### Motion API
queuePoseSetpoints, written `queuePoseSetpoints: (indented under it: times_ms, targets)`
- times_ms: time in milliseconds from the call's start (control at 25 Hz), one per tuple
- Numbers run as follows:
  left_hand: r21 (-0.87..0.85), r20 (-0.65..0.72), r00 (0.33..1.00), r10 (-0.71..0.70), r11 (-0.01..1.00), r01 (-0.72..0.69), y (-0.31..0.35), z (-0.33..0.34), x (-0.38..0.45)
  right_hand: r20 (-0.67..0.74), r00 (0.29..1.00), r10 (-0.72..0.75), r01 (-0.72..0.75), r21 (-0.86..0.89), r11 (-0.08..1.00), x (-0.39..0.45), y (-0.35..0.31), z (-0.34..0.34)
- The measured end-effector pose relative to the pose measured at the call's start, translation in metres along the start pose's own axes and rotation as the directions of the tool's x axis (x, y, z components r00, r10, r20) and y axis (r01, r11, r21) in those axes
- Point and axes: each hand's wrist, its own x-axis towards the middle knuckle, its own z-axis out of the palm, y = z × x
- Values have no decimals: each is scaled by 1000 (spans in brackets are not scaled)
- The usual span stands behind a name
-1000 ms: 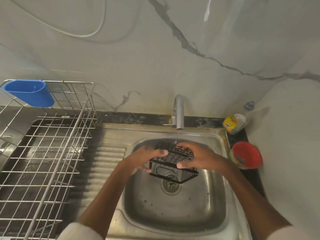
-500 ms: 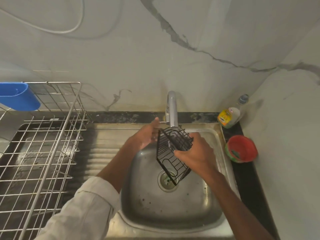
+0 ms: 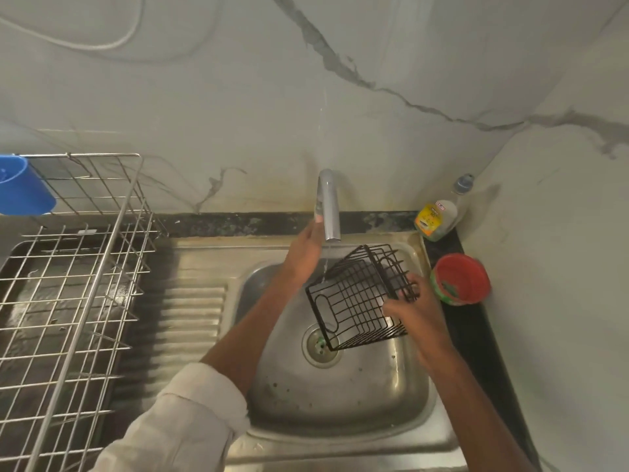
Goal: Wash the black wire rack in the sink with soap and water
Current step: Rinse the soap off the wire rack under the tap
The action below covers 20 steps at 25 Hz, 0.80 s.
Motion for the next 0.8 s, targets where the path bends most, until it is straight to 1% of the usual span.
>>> queuePoseSetpoints:
  times_ms: [40, 80, 120, 160, 200, 240, 280, 320, 360, 400, 440, 480, 520, 560, 600, 640, 680, 720, 760, 800]
  targets:
    - [2, 33, 999, 7, 1000, -7, 0, 1, -5, 18, 999, 28, -29, 82, 996, -5, 8, -8]
    - [-17, 70, 997, 14, 1000, -13, -5, -3, -8, 37, 999, 33, -37, 117, 992, -10, 16, -14]
    - [-29, 106, 994, 5, 1000, -2, -15, -9, -12, 62, 998, 7, -15, 126, 992, -16, 24, -19]
    - [-32, 121, 992, -30, 999, 34, -31, -16, -16, 92, 996, -19, 9, 111, 994, -21, 31, -25]
    - [-39, 95, 986, -135, 989, 139, -50, -22, -22, 139, 988, -65, 51, 100, 994, -27, 36, -32]
    - [-81, 77, 950, -302, 948, 308, -69, -27, -30, 188, 976, -112, 95, 95, 991, -32, 38, -39]
    - [-137, 111, 877, -468, 867, 480, -87, -30, -39, 256, 951, -175, 161, 76, 984, -37, 35, -46]
    - [-196, 212, 799, -563, 776, 599, -97, -32, -54, 341, 910, -237, 239, 38, 970, -43, 29, -54]
    - [-245, 323, 749, -578, 713, 656, -100, -32, -72, 440, 848, -296, 334, -9, 942, -48, 21, -61]
    - [-309, 387, 747, -541, 687, 658, -101, -31, -86, 526, 777, -346, 438, -56, 897, -52, 13, -67]
    - [-388, 389, 776, -496, 676, 626, -99, -31, -99, 586, 703, -402, 552, -95, 828, -53, 7, -72]
    - [-470, 348, 813, -467, 664, 582, -99, -29, -107, 606, 644, -467, 664, -139, 735, -51, 3, -74]
    - [-554, 292, 845, -448, 641, 531, -97, -27, -115, 600, 608, -521, 738, -185, 648, -50, 2, -73]
    - [-637, 241, 873, -425, 609, 472, -96, -25, -122, 565, 602, -564, 773, -236, 588, -47, 4, -70]
    - [-705, 169, 903, -395, 592, 391, -95, -22, -127, 522, 611, -595, 782, -279, 557, -44, 8, -66]
    - [-742, 104, 929, -356, 594, 311, -96, -22, -130, 475, 622, -622, 779, -291, 556, -42, 15, -63]
    - [-747, 46, 946, -320, 618, 245, -95, -25, -136, 420, 650, -634, 753, -243, 611, -44, 22, -58]
    - [-732, -14, 958, -286, 656, 185, -95, -28, -142, 351, 699, -623, 692, -111, 713, -48, 30, -54]
    - [-714, -75, 968, -242, 690, 117, -93, -30, -150, 290, 774, -563, 562, 98, 822, -51, 36, -51]
    - [-689, -121, 975, -188, 723, 54, -93, -33, -155, 247, 857, -453, 355, 354, 865, -55, 40, -47]
